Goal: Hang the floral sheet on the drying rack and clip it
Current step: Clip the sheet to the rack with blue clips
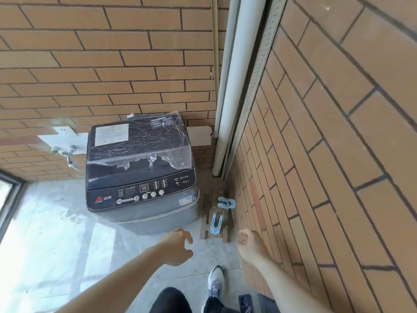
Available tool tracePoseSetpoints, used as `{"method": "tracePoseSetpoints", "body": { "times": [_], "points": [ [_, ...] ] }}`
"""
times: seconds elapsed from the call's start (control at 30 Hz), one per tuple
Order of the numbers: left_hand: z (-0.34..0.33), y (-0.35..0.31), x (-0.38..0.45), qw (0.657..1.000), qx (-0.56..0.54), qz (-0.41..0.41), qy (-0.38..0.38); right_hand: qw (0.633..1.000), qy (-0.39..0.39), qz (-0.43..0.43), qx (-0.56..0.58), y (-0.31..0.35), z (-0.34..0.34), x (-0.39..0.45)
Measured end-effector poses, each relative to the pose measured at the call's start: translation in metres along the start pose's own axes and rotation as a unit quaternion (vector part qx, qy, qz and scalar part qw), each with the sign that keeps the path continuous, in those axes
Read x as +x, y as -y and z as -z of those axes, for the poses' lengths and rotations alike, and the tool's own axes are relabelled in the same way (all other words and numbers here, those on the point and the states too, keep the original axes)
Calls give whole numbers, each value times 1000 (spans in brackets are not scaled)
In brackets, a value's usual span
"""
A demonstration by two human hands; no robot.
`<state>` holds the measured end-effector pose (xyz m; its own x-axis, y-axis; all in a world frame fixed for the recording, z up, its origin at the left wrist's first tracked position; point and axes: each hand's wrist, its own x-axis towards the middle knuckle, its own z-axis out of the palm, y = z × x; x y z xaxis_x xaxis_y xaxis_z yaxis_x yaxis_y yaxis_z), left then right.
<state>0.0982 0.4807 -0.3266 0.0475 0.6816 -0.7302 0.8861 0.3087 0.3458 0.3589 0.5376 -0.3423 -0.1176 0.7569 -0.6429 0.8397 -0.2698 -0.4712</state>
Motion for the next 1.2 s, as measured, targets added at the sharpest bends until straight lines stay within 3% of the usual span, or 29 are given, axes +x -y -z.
{"method": "tracePoseSetpoints", "body": {
  "times": [0.17, 0.4, 0.8, 1.03, 1.2],
  "points": [
    [-7, 4, 68, 1000, 11, 0, 6, 999, 24, -31, -19, -1, -9, 73],
    [-42, 9, 183, 987, 148, -30, 50, 999, 16, -7, -30, -6, -40, 177],
    [-189, 46, 415, 966, 228, -75, 96, 984, 24, 5, -178, -102, -145, 399],
    [-224, 57, 477, 950, 255, -108, 141, 955, 2, 33, -294, -130, -190, 491],
    [-227, 67, 500, 953, 246, -115, 134, 937, 52, 61, -339, -134, -198, 535]
  ]
}}
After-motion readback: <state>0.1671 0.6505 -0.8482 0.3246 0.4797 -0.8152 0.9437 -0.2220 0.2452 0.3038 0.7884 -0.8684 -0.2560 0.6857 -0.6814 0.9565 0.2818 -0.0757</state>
